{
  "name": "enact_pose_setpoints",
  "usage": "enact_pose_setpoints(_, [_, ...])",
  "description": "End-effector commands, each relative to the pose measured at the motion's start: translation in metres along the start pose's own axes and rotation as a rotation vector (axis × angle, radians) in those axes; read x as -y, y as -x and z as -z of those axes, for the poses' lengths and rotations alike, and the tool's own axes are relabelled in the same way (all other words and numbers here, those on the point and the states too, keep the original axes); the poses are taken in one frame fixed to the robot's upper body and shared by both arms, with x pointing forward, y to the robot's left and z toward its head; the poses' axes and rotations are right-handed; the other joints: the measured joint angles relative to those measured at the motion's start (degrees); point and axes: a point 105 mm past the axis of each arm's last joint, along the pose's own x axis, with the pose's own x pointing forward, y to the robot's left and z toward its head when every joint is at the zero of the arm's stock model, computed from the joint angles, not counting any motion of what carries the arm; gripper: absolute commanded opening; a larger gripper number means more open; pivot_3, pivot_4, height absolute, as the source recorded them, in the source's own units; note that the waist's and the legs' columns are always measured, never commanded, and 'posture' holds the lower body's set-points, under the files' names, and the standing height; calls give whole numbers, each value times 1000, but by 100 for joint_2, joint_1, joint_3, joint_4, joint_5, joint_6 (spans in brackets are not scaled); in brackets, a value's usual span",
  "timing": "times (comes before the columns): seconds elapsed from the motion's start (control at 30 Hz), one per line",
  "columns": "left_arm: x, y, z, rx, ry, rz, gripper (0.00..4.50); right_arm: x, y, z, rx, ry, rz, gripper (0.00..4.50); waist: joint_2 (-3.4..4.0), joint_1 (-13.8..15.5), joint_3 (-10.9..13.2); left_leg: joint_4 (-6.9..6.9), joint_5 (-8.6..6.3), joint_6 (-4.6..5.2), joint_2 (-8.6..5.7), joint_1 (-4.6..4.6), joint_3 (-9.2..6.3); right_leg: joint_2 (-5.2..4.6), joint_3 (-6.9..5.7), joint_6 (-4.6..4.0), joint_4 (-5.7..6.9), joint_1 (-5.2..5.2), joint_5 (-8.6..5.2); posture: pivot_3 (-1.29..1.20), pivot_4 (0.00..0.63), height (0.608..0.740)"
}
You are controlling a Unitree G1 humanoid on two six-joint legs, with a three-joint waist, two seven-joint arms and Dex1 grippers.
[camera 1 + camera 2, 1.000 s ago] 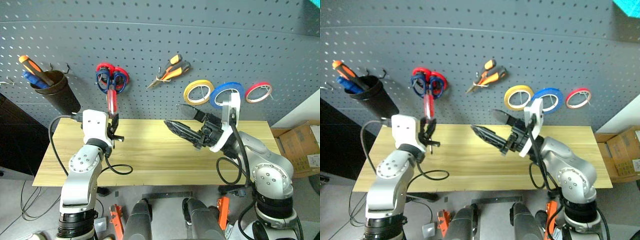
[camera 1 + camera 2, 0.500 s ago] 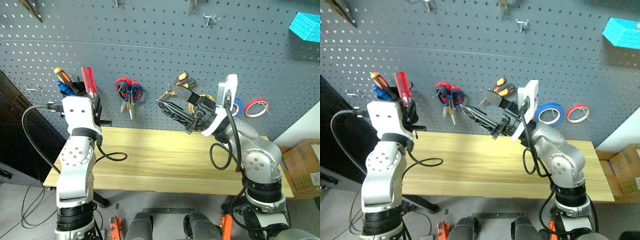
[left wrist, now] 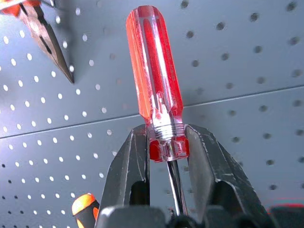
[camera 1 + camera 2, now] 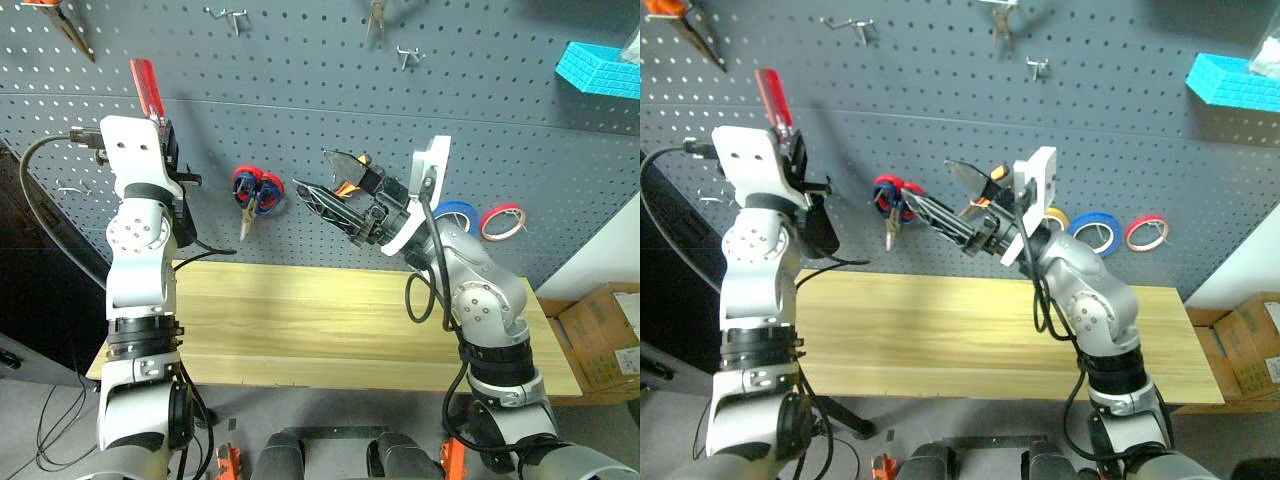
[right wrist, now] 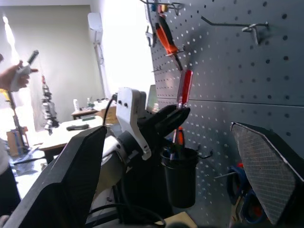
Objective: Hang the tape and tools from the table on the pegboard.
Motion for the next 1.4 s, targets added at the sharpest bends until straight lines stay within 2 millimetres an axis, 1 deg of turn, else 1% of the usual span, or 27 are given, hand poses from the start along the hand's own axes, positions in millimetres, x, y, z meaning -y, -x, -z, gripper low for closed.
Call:
enact_pose_setpoints(0.03, [-10, -19, -22, 88, 14, -23, 775, 2, -10, -8, 37, 88, 15, 4500, 0, 0, 0, 0, 0, 0, 0, 0, 0, 0, 0, 0, 2, 1, 0, 149, 15, 740])
enact_pose_setpoints(0.13, [-12, -28, -22, 100, 2, -12, 775, 7, -15, -5, 38, 130, 47, 4500, -1, 1, 0, 1, 0, 0, 0, 0, 0, 0, 0, 1, 0, 2, 0, 141, 20, 740])
enact_pose_setpoints(0.3, [-14, -38, -22, 110, 1, 3, 775, 8, -17, -4, 52, 136, 65, 4500, 0, 4, 0, -1, 0, 0, 0, -3, 0, 0, 0, 0, 0, 0, 0, 135, 27, 740])
enact_pose_setpoints(0.4, [-17, -41, -20, 111, 4, -1, 775, 8, -18, -5, 58, 136, 73, 4500, 0, -7, 0, 0, 0, 0, 0, -4, 1, 0, 0, 0, 2, -2, 0, 125, 30, 740])
enact_pose_setpoints(0.5, [-20, -41, -14, 95, 12, -14, 775, 9, -19, -5, 61, 135, 86, 4500, 1, -14, 0, 0, 0, 0, 0, -4, 1, 0, 1, 0, 7, -4, 0, 122, 34, 740])
enact_pose_setpoints(0.67, [-40, -31, 9, 36, -9, -72, 775, 9, -16, -3, 55, 131, 107, 4500, 2, -25, 1, 1, 0, 0, 2, -3, 2, 0, 2, 0, 12, -6, 0, 109, 44, 740])
enact_pose_setpoints(0.87, [-66, -14, 35, -35, 0, -164, 775, 7, -11, -1, 46, 125, 113, 4500, 2, -23, 1, 0, 0, 0, 3, -4, 3, 0, 2, -1, 15, -9, 0, 114, 45, 740])
enact_pose_setpoints(0.97, [-67, -9, 43, -56, 11, -169, 775, 6, -11, -1, 46, 123, 112, 4500, 1, -21, 0, 1, 0, 0, 4, -4, 3, 0, 1, -1, 16, -9, 0, 117, 43, 740])
enact_pose_setpoints(1.07, [-61, -5, 49, -70, 21, -160, 775, 7, -12, -2, 47, 125, 110, 4500, 0, -22, 0, 3, 0, 0, 4, -2, 6, 0, 3, -1, 16, -8, 0, 117, 39, 740])
enact_pose_setpoints(1.2, [-55, -3, 50, -72, 37, -149, 775, 8, -12, -3, 47, 130, 110, 4500, 0, -25, 0, 2, 0, 0, 5, -1, 8, 0, 5, -1, 17, -9, 0, 117, 39, 740])
enact_pose_setpoints(1.27, [-53, -4, 49, -70, 44, -144, 1499, 8, -12, -3, 46, 131, 111, 4500, 0, -25, 0, 2, 0, 0, 6, -1, 8, 1, 4, -1, 18, -10, 0, 114, 40, 740])
enact_pose_setpoints(1.3, [-52, -4, 49, -69, 47, -142, 1673, 8, -12, -3, 46, 131, 112, 4500, 0, -25, 0, 2, 0, 0, 6, -1, 8, 1, 4, -1, 18, -10, 0, 114, 40, 740])
enact_pose_setpoints(1.4, [-51, -4, 48, -68, 52, -140, 2698, 9, -11, -3, 46, 133, 115, 4500, 0, -22, 0, 2, 0, 0, 6, -1, 8, 1, 5, -1, 18, -9, 1, 110, 41, 740])
